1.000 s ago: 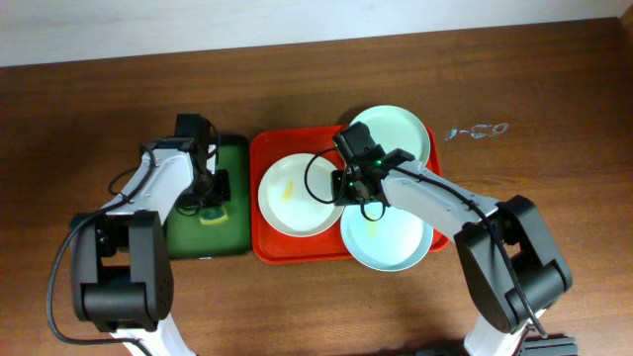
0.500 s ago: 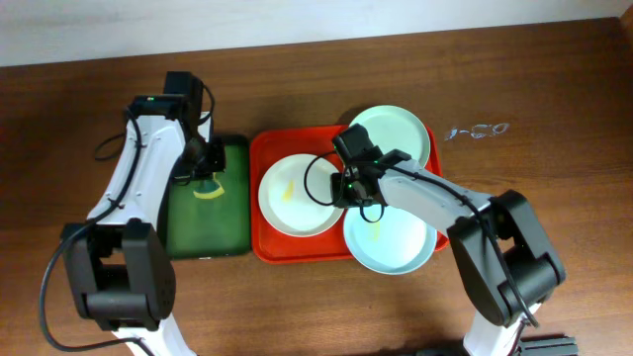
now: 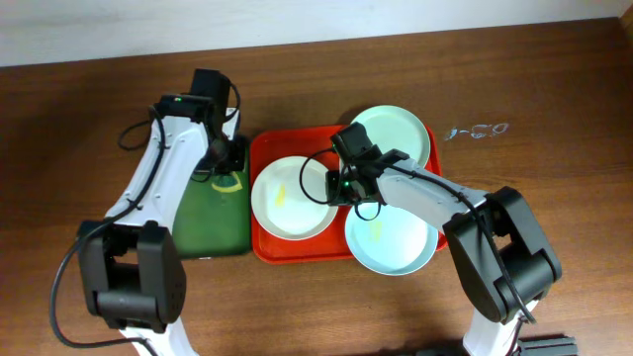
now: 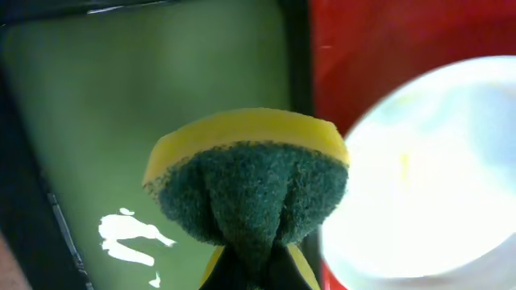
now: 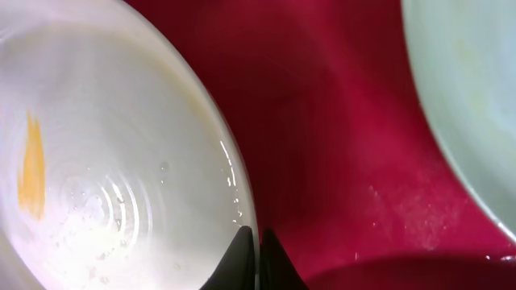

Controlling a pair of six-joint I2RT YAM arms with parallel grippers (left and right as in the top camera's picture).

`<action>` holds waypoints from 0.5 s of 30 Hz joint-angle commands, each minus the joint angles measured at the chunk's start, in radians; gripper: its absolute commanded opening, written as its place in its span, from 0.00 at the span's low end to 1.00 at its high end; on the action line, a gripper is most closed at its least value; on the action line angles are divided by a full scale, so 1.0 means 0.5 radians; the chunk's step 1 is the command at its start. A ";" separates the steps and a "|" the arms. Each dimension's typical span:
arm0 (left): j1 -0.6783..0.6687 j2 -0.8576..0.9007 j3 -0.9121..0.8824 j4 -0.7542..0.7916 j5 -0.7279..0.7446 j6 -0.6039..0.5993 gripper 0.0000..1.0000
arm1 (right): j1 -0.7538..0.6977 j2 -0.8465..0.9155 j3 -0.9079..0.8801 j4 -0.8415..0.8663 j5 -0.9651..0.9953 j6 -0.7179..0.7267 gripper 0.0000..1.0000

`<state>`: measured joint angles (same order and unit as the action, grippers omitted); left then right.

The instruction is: Clean dirty plates on tray and stack at the side

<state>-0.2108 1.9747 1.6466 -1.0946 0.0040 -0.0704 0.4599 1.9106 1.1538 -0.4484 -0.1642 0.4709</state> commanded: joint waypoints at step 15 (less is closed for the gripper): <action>-0.311 0.166 -0.057 0.239 0.292 -0.060 0.00 | -0.159 0.003 0.056 -0.092 -0.230 -0.104 0.33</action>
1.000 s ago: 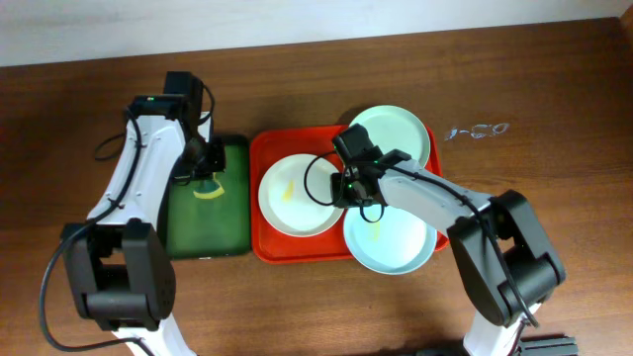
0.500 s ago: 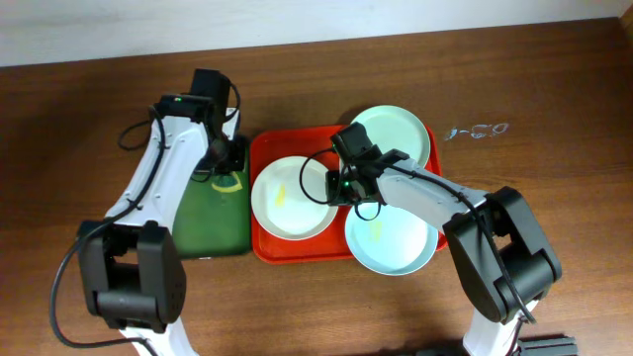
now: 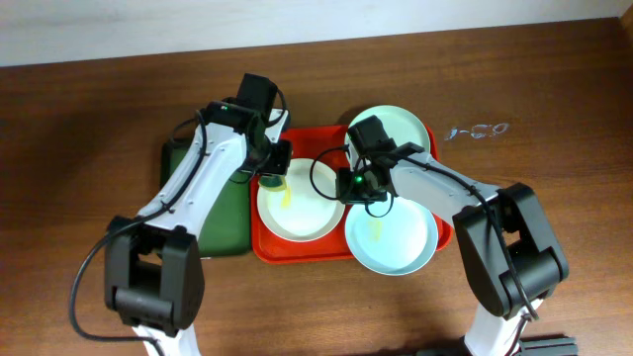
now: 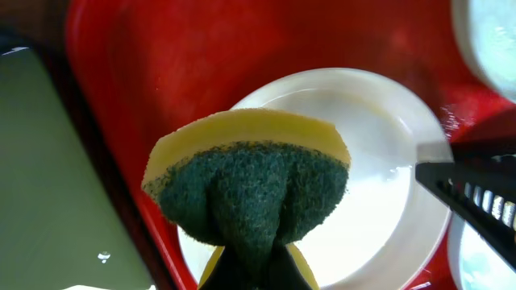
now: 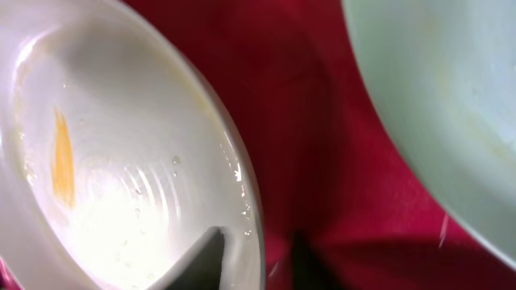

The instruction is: Clean dirty plates on tray and stack at the side

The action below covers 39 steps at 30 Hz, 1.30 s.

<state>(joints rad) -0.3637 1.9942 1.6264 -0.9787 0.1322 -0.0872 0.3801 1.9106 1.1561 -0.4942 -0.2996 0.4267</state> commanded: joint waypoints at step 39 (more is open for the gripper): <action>0.030 0.233 0.208 -0.103 0.103 0.048 0.00 | 0.000 0.018 0.050 0.007 0.046 -0.015 0.04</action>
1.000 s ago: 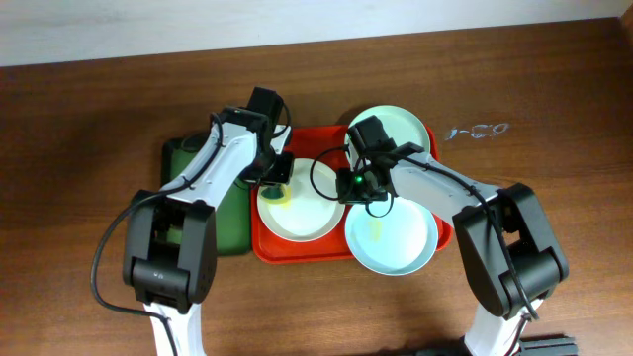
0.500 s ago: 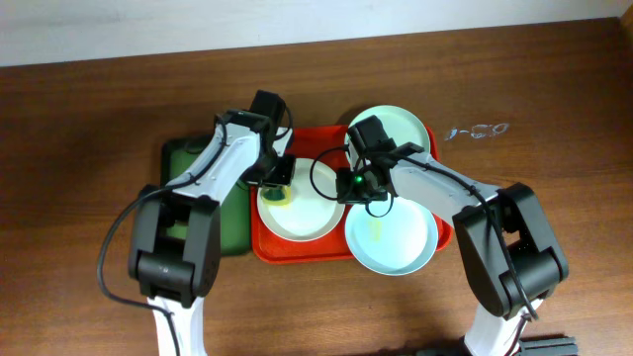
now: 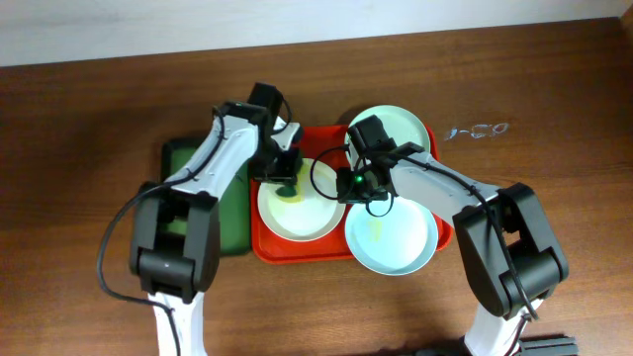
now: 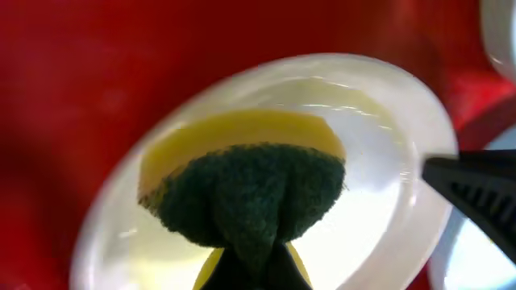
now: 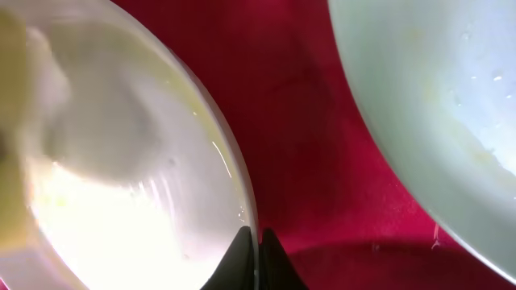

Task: Clean dirty plates on tray and stack at the side
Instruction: 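Scrub the white plate surface with the sponge in left gripper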

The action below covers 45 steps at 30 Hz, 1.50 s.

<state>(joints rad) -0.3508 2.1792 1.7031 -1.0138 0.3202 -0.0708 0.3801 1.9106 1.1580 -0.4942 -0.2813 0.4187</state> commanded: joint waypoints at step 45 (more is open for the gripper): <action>-0.087 -0.362 -0.467 0.253 -0.088 -0.185 0.00 | 0.000 0.018 0.047 0.006 0.009 0.000 0.04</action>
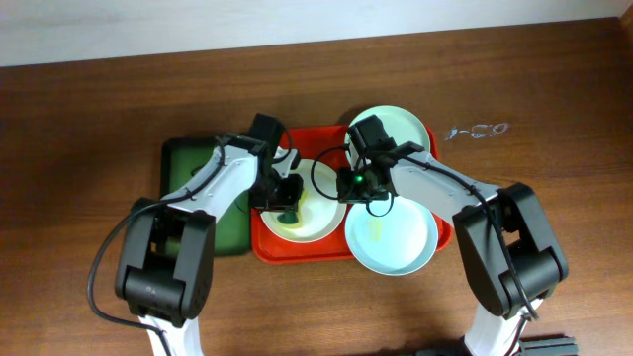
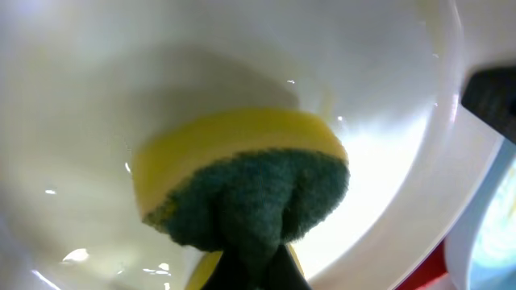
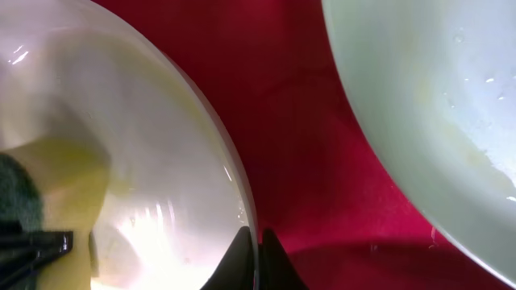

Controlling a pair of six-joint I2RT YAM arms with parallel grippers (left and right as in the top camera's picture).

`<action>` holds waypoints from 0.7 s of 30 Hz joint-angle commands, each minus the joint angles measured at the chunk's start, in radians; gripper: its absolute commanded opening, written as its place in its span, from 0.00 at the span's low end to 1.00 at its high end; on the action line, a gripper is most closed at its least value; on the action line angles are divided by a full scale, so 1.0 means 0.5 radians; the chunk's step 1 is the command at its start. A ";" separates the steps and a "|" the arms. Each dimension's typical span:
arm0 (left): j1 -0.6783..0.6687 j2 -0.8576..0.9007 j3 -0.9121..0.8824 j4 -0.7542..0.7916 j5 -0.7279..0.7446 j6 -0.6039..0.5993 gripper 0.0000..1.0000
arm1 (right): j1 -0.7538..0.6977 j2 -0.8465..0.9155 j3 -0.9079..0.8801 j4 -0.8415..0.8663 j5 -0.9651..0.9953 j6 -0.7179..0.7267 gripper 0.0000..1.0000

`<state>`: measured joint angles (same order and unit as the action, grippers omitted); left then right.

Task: Clean dirty plates on tray and stack at the side
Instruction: 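Scrub the white plate surface with the sponge in left gripper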

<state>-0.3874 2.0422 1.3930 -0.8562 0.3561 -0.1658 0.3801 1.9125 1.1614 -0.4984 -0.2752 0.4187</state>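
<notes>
A white plate (image 1: pixel 315 213) lies at the left of the red tray (image 1: pixel 259 247). My left gripper (image 1: pixel 287 206) is shut on a yellow-and-green sponge (image 2: pixel 242 181), which presses into the plate's near-left part. My right gripper (image 3: pixel 260 235) is shut on the white plate's right rim (image 3: pixel 242 201), one finger on each side. Two pale green plates sit on the tray, one at the back right (image 1: pixel 401 127) and one at the front right (image 1: pixel 396 242).
A dark green tray (image 1: pixel 193 163) lies left of the red tray, partly under my left arm. Faint chalk marks (image 1: pixel 475 130) sit on the wooden table to the right.
The sponge in my left gripper has moved from the back-left of the white plate toward its front-left. My right gripper still holds the rim.
My left gripper held the sponge over the green tray while my right pinched the white plate's rim. The sponge was then over the plate and the right jaws stood apart. Later the sponge pressed in the plate, rim pinched again; the yellow smear no longer shows.
</notes>
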 commanded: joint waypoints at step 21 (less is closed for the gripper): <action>-0.280 -0.066 0.297 -0.259 -0.887 -0.056 0.00 | 0.000 0.014 0.040 0.008 -0.003 0.001 0.04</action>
<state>-0.5362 2.0251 1.4586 -0.9684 0.0822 -0.1844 0.3794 1.9125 1.1618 -0.4976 -0.2718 0.4179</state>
